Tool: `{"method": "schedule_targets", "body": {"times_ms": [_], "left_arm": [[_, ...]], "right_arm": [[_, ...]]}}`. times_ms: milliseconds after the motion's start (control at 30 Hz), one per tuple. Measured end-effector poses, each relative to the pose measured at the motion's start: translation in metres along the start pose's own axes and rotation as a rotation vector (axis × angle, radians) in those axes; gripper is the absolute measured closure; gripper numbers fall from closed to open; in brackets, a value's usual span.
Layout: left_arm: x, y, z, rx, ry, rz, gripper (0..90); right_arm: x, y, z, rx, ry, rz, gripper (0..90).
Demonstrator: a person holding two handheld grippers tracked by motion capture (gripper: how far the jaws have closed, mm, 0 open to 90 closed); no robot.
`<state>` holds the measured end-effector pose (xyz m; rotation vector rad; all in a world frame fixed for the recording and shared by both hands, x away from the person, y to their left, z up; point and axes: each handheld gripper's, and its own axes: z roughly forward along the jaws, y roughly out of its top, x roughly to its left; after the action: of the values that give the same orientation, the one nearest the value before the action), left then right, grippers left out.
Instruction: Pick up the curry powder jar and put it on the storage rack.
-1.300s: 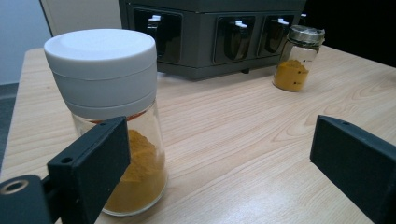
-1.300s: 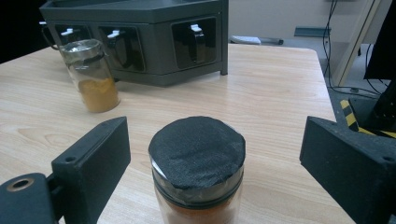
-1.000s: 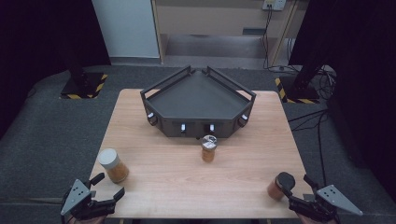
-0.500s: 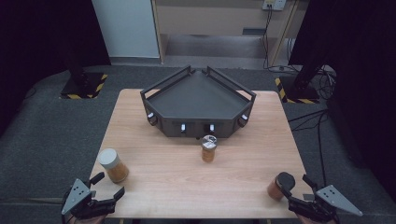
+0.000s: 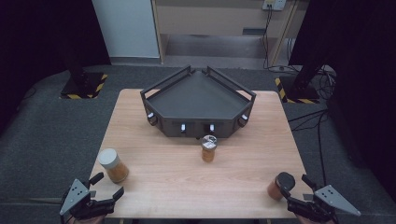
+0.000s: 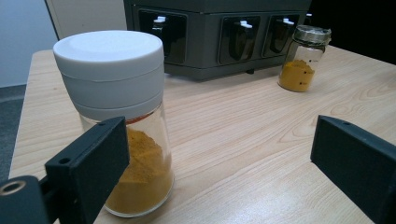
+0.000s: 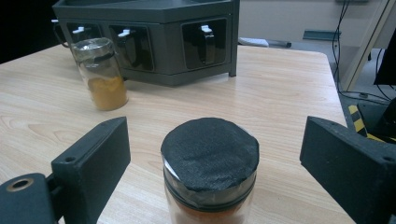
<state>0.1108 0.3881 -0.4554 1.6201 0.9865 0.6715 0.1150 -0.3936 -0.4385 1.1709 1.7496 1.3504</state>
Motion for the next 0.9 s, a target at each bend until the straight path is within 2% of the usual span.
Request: {"method": "schedule_targets", "body": {"times_ms": [700,800,900], "left_arm": [[-0.0008,0.0016,0.0003,0.008,-0.002,-0.004,3.5],[-0.0023,0.0013,-0.0017,-0.003,0.012,-0.015,3.5],[-0.0044,0.0020,-0.0029,-0.004,0.019,-0.006,3.9]], "right_arm": [[-0.0007,-0.0018,0.0006,-0.009,-0.004,0.001,8.6],[-0.0008,-0.0018,0.0007,-0.009,-0.006,0.003,8.6],[-0.0011,-0.0021,0.0005,-0.010,-0.004,0.004,8.6]]}}
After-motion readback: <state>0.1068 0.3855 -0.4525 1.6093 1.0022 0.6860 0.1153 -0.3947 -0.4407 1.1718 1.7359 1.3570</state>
